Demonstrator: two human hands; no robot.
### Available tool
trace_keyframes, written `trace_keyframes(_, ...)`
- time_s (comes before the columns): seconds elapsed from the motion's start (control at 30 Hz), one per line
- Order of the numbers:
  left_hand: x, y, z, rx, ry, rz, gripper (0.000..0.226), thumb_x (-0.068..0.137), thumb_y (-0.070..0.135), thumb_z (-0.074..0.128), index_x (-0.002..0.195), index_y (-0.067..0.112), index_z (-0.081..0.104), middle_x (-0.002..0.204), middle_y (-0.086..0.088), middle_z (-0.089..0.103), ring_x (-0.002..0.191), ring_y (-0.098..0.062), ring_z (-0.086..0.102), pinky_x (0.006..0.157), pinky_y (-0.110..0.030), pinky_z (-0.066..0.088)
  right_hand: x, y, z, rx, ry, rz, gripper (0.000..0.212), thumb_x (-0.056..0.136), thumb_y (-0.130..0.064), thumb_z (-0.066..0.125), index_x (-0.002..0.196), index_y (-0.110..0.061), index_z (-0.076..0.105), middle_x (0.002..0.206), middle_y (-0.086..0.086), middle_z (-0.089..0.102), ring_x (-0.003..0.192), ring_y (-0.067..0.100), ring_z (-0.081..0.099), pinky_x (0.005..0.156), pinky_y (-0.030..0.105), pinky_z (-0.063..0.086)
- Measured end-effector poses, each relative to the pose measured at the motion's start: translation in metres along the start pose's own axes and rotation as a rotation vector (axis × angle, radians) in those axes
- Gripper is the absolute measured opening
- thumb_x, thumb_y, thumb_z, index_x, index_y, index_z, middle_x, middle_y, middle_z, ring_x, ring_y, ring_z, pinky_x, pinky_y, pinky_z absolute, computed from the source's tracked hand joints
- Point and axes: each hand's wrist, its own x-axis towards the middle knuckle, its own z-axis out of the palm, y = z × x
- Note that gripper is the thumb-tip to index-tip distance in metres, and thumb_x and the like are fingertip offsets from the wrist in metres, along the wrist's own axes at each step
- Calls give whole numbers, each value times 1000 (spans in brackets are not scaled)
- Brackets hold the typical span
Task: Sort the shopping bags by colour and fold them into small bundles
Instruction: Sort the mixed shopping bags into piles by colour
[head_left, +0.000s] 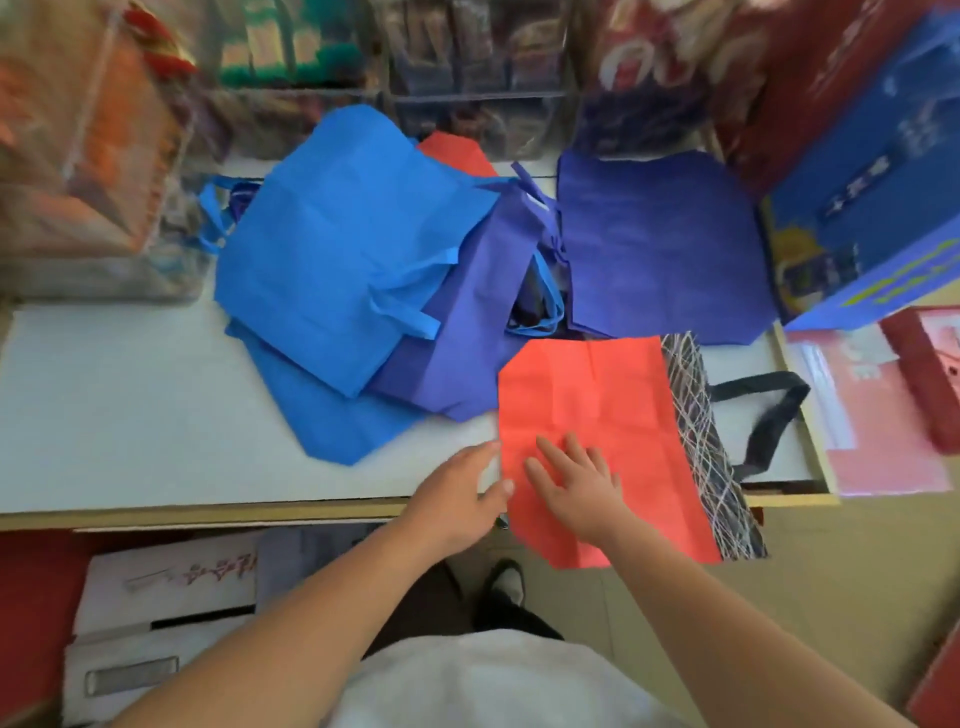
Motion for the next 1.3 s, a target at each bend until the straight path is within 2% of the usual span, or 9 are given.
trace_keyframes(0.13,-9,-41,-60,-122,201,-152,48,100,39,59,145,26,51,143,7,57,124,-9,58,108,-36,46,18,-4,-12,-10,68,32,56,99,-67,35,149,-44,44,167,-5,25,155,28,17,122,57,16)
trace_keyframes(0.3,4,-91,-123,-281,476,-377,42,101,30,59,139,12,56,140,-6,60,123,-21,61,103,-31,45,28,-91,-21,82,415,-367,60,96,-57,43,133,-15,65,131,4,63,123,29,57,103,43,46)
trace_keyframes(0.57,54,-126,-169,-759,498,-581,60,92,39,70,142,16,49,122,3,67,106,-16,64,98,-37,53,56,-210,4,21,172,-418,60,100,-51,54,155,-31,42,166,-5,27,153,11,21,120,23,16)
trace_keyframes(0.73,78,-121,-174,-1029,621,-649,33,86,29,75,108,8,63,99,-11,73,83,-28,75,65,-39,65,73,-211,-4,87,118,-370,60,100,-51,54,155,-35,38,165,-15,27,152,-2,17,113,14,14)
trace_keyframes(0.9,64,-109,-183,-840,710,-594,16,93,21,69,92,7,60,80,-11,71,71,-29,73,65,-49,63,79,-207,-18,203,88,-359,55,99,-48,58,152,-36,44,144,-19,48,136,-3,41,116,26,31)
trace_keyframes(1.03,27,-105,-181,-746,842,-553,17,96,22,66,87,13,54,80,-4,65,72,-21,65,67,-37,55,77,-198,-23,352,143,-291,58,98,-52,57,152,-39,41,141,-8,43,134,10,45,108,27,33)
trace_keyframes(1.13,-12,-107,-164,-753,978,-623,19,99,22,62,87,13,50,79,-4,59,72,-22,58,66,-35,48,67,-206,-20,139,190,-408,64,97,-45,63,155,-32,38,157,8,27,146,26,28,113,39,33)
trace_keyframes(1.2,-37,-116,-153,-798,1044,-705,18,100,22,60,90,11,51,82,-6,59,73,-23,57,65,-33,45,64,-219,-10,-129,280,-611,61,94,-42,67,148,-21,49,154,19,33,143,38,33,113,54,35)
trace_keyframes(1.3,-68,-145,-161,-782,1068,-815,18,100,24,58,93,8,55,85,-9,62,80,-27,60,67,-34,44,63,-248,13,-278,153,-779,57,93,-53,54,136,-16,63,148,18,49,139,40,43,113,56,36)
